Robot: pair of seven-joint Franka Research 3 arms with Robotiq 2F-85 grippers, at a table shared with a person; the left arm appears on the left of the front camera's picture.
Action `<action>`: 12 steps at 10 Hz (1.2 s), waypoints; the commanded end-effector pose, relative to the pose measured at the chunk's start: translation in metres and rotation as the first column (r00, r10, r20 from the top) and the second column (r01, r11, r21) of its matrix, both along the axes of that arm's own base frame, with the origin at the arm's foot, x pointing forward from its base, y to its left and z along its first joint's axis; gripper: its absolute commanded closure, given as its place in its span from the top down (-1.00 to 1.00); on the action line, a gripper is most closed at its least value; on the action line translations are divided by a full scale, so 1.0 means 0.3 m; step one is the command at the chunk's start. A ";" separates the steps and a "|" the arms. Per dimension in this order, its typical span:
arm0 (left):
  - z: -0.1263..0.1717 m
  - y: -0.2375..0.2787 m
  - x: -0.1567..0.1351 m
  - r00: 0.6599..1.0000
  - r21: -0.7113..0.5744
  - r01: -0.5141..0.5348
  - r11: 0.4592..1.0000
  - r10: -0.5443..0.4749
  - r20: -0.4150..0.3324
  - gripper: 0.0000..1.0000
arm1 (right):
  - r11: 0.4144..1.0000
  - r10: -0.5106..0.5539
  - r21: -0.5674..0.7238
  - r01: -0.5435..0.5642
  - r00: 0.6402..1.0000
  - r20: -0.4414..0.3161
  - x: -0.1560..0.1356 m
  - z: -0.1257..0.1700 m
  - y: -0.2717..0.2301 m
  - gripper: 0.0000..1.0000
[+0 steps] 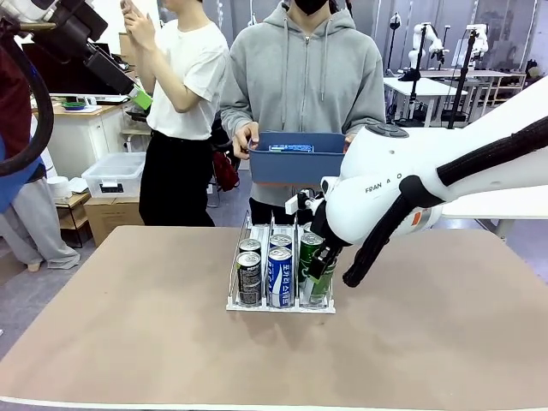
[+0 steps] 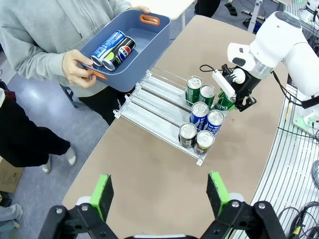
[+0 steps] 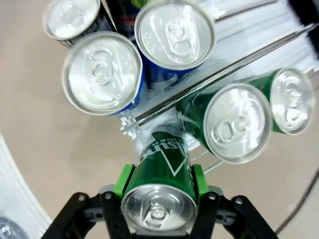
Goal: Fill the beverage cans into the dispenser.
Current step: Place the picked Sprite in the line of the Automatic Can Dispenser with the same cans.
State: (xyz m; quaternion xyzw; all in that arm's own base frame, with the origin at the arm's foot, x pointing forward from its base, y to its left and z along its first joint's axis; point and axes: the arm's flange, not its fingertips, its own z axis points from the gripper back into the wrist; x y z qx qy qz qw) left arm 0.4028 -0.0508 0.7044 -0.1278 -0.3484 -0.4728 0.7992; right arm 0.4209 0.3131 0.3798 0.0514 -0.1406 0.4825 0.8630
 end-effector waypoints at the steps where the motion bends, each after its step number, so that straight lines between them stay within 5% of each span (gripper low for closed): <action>1: -0.001 0.006 0.002 1.000 0.000 -0.008 1.000 0.008 0.000 1.00 | 0.999 0.012 -0.032 -0.013 1.000 -0.021 0.031 -0.003 0.027 0.16; 2: -0.001 0.006 0.002 1.000 0.000 -0.008 1.000 0.008 0.000 1.00 | 1.000 0.014 -0.025 -0.015 0.999 -0.035 0.027 0.006 0.024 0.55; 3: -0.001 0.006 0.002 1.000 0.000 -0.008 1.000 0.008 0.000 1.00 | 1.000 0.008 -0.018 -0.009 0.999 -0.044 0.033 0.018 0.017 0.55; 4: -0.001 0.006 0.002 1.000 0.000 -0.008 1.000 0.008 0.000 1.00 | 1.000 -0.012 -0.012 0.012 0.998 -0.059 0.025 0.040 0.013 0.93; 5: -0.001 0.006 0.002 1.000 0.000 -0.008 1.000 0.008 0.000 1.00 | 1.000 -0.007 0.001 0.007 0.998 -0.064 0.007 0.081 -0.014 0.64; 6: -0.001 0.006 0.002 1.000 0.000 -0.008 1.000 0.008 0.000 1.00 | 1.000 -0.011 0.013 0.012 0.998 -0.061 -0.006 0.113 -0.034 1.00; 11: -0.001 0.006 0.002 1.000 0.000 -0.008 1.000 0.008 0.000 1.00 | 0.994 -0.031 0.102 0.032 0.999 -0.015 -0.084 0.245 -0.112 1.00; 12: -0.001 0.006 0.002 1.000 0.000 -0.008 1.000 0.008 0.000 1.00 | 0.997 -0.039 0.060 0.041 0.999 -0.030 -0.037 0.217 -0.045 1.00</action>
